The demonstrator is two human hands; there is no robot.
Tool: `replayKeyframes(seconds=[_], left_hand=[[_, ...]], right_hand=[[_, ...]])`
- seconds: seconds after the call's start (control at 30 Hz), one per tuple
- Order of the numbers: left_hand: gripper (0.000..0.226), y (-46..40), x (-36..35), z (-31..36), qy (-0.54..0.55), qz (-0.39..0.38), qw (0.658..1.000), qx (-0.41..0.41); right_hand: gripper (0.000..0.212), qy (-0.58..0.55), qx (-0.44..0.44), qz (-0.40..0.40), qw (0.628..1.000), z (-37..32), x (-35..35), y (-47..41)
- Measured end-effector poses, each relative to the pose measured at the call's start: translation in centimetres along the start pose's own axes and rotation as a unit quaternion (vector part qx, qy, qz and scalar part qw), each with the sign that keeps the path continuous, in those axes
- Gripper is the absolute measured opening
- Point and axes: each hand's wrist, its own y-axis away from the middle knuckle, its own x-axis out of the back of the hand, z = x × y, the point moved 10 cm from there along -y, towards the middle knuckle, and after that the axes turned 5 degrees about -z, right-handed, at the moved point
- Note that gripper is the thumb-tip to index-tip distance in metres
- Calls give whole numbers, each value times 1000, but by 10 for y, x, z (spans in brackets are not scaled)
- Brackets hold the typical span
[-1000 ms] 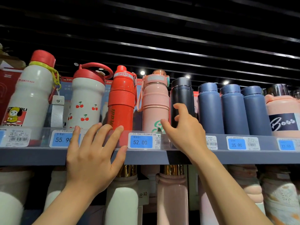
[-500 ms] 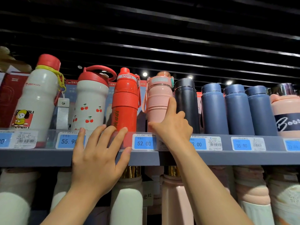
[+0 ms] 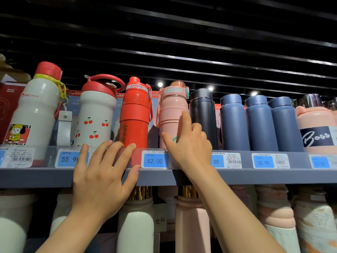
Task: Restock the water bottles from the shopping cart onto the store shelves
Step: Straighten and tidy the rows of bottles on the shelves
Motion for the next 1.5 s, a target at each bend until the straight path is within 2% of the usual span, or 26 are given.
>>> replayKeyframes(seconds=[0.17,0.27,0.43,0.6,0.8,0.93,1.1,1.2,1.3,1.4,1.5], left_hand=[[51,0,2,0,-11,23,1000,-1],[50,1,3,0,-12,35,999,-2],[53,2,3,0,0,35,999,1],[54,2,2,0,41,6,999,17],[53,-2,4,4,132,2,987,90],[51,-15,10,53,182,31,981,51],[52,-54,12,136,226,43,973,15],[60,-92,-9,174,208,-25,976,60],[78,-118,-47,188,170,-113,969,142],[90,-121,-68,188,124,-153,961,192],[107,-126,-78,183,99,-199,949,225]], right_hand=[[65,8,103,104,989,28,30,30],[61,26,99,125,987,77,43,45],[64,-5,51,80,995,133,51,48],[60,-13,56,55,997,139,48,52],[61,-17,50,45,998,138,50,52],[50,-1,65,29,997,139,53,52],[53,-1,118,16,993,142,57,45],[58,-58,125,25,990,154,67,28],[64,-87,79,-11,993,173,70,-6],[76,-36,48,-70,996,174,52,-38],[91,5,30,-95,995,171,36,-57]])
